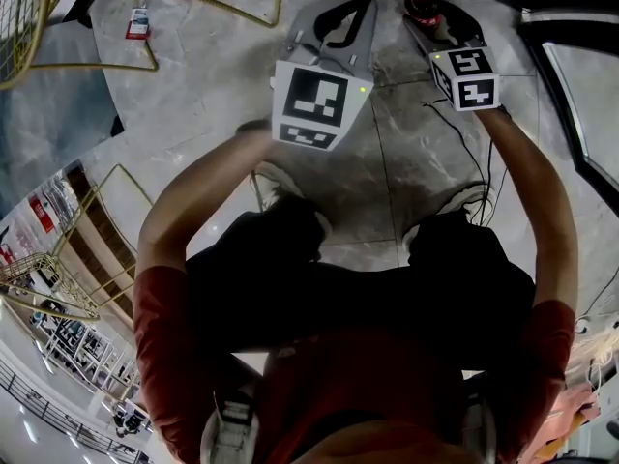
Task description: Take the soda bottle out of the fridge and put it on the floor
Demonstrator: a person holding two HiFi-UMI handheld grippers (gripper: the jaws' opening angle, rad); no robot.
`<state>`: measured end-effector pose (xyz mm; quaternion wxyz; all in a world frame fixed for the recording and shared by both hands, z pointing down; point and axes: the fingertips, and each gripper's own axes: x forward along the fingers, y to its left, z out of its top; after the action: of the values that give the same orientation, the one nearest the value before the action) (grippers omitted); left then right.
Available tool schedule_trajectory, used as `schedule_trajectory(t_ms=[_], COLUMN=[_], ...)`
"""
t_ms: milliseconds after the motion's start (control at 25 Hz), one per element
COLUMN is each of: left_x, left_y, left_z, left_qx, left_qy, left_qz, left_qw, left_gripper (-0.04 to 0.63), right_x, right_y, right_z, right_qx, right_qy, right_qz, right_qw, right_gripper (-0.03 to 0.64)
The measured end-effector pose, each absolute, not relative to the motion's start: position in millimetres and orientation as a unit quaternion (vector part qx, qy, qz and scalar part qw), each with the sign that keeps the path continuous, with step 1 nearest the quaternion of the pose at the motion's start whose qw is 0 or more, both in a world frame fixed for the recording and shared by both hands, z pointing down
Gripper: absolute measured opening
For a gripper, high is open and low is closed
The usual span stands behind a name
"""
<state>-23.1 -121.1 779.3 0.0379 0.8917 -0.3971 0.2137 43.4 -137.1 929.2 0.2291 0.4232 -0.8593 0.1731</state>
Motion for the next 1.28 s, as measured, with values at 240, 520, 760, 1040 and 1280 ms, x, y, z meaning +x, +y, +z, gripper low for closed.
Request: schedule_trajectory(t_ms=[240,520,760,1040,1280], left_x=[-20.9,-18.1,-10.2,-11.6,-11.3], left_y=[-120.4,-116.7,-105.8,-105.5,-106.0], left_z=[779.9,781.6,787.9,791.6,791.8], left_qx=[0.893,0.894,0.899,0.898,0.898], left_qy=[-0.395,-0.39,-0.374,-0.376,-0.375], left_qz=[0.214,0.217,0.224,0.227,0.229], left_qw=[0.038,0.038,0.029,0.036,0.036], left_gripper=[-0.002,-0.002,-0.002,-0.002,-0.002], right_x=[46.0,51.7,55.4,54.6,54.0], right_y=[-129.5,-119.2,-109.0,-109.5,-110.4], right_z=[929.6,931.5,936.1,936.4,935.4], right_qx=[0.42,0.425,0.425,0.424,0.423], right_qy=[-0.861,-0.858,-0.856,-0.858,-0.858], right_qz=[0.166,0.171,0.169,0.168,0.169], right_qw=[0.233,0.234,0.241,0.239,0.237], right_gripper=[0.276,0.276,0.276,0.276,0.278])
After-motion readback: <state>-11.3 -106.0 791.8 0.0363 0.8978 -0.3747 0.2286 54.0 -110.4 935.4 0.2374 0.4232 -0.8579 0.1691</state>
